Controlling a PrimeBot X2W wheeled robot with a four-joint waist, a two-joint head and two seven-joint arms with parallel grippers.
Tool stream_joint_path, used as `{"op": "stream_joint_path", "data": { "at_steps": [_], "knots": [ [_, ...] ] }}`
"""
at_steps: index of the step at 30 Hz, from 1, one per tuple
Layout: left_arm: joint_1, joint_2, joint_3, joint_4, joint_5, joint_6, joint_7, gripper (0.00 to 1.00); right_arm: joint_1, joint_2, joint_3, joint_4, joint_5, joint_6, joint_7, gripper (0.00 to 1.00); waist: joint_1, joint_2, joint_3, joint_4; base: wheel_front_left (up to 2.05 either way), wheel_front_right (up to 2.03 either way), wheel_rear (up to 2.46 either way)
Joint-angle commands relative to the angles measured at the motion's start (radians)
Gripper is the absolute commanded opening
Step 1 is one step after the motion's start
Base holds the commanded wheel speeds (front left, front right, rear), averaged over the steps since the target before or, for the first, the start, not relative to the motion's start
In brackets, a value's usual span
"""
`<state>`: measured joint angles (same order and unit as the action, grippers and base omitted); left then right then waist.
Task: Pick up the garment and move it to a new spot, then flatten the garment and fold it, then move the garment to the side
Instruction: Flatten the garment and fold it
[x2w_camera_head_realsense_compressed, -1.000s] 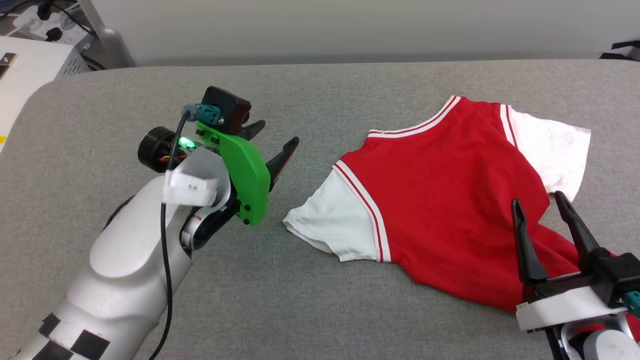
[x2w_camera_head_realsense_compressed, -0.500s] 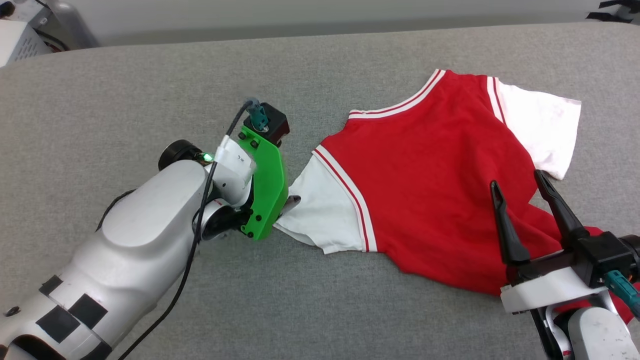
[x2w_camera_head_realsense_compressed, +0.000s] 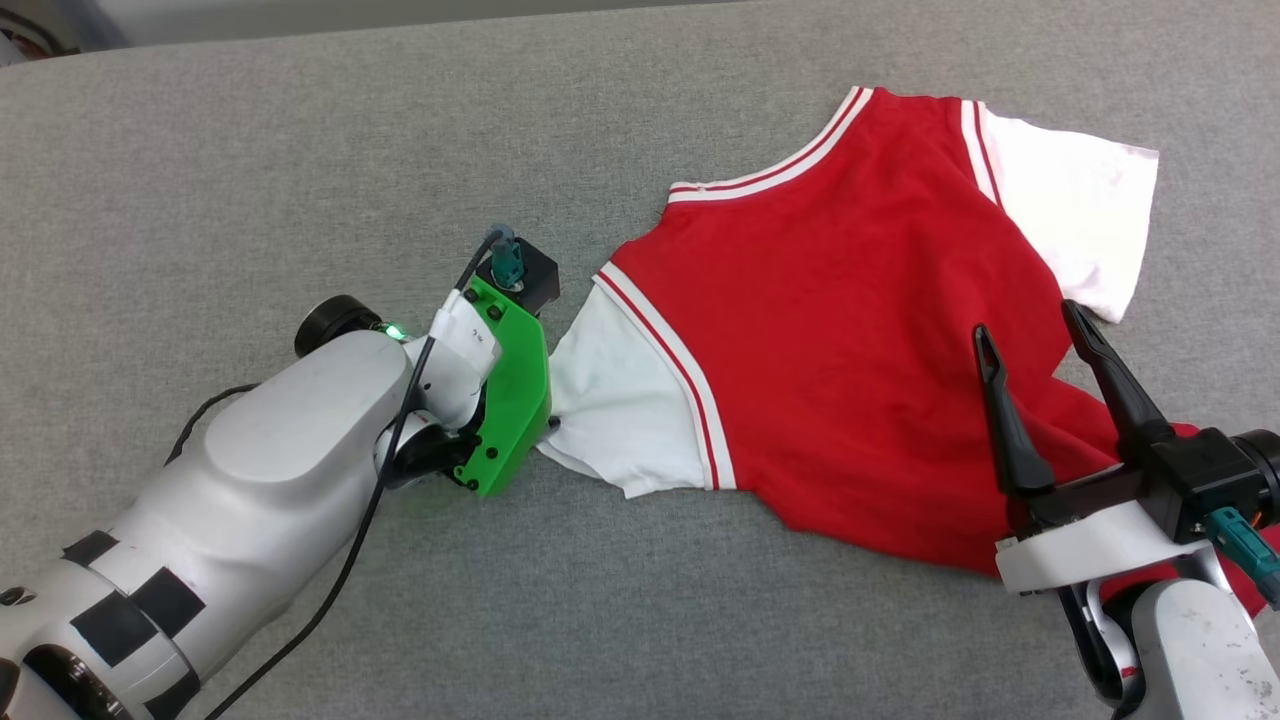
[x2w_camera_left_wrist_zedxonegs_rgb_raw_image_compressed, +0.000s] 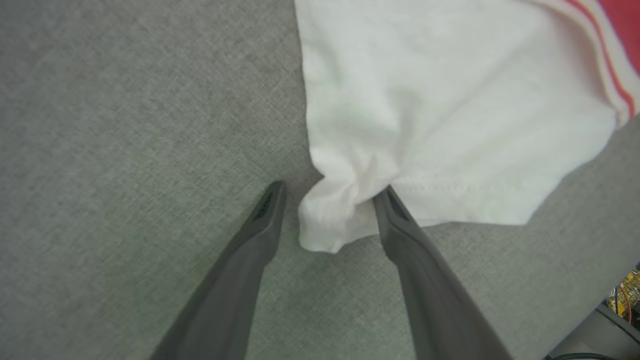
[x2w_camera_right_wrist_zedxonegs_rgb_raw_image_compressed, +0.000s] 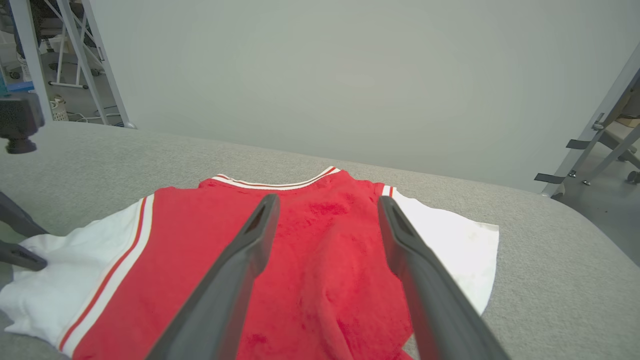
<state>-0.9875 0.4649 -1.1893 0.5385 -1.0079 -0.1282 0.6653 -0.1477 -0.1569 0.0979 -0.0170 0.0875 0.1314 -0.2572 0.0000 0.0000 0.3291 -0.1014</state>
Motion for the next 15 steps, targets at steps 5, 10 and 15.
{"op": "stream_joint_path", "data": {
  "at_steps": [5, 10, 15],
  "knots": [
    [0.007, 0.028, -0.054, -0.025, -0.005, -0.002, -0.109, 0.0, -0.012, 0.002, -0.01, 0.001, -0.013, -0.001, -0.005, 1.0, 0.0, 0.0, -0.017, 0.019, 0.0, 0.0, 0.0],
    [-0.014, 0.106, -0.062, -0.091, -0.01, -0.002, -0.208, 0.0, 0.014, 0.007, -0.038, -0.004, -0.01, -0.001, -0.005, 1.0, 0.0, 0.0, -0.035, 0.043, 0.0, 0.0, 0.0],
    [-0.032, 0.209, -0.051, -0.12, -0.039, -0.002, -0.238, 0.0, 0.037, 0.02, -0.05, -0.009, -0.013, -0.001, -0.005, 1.0, 0.0, 0.0, -0.038, 0.057, 0.0, 0.0, 0.0]
  ]
}}
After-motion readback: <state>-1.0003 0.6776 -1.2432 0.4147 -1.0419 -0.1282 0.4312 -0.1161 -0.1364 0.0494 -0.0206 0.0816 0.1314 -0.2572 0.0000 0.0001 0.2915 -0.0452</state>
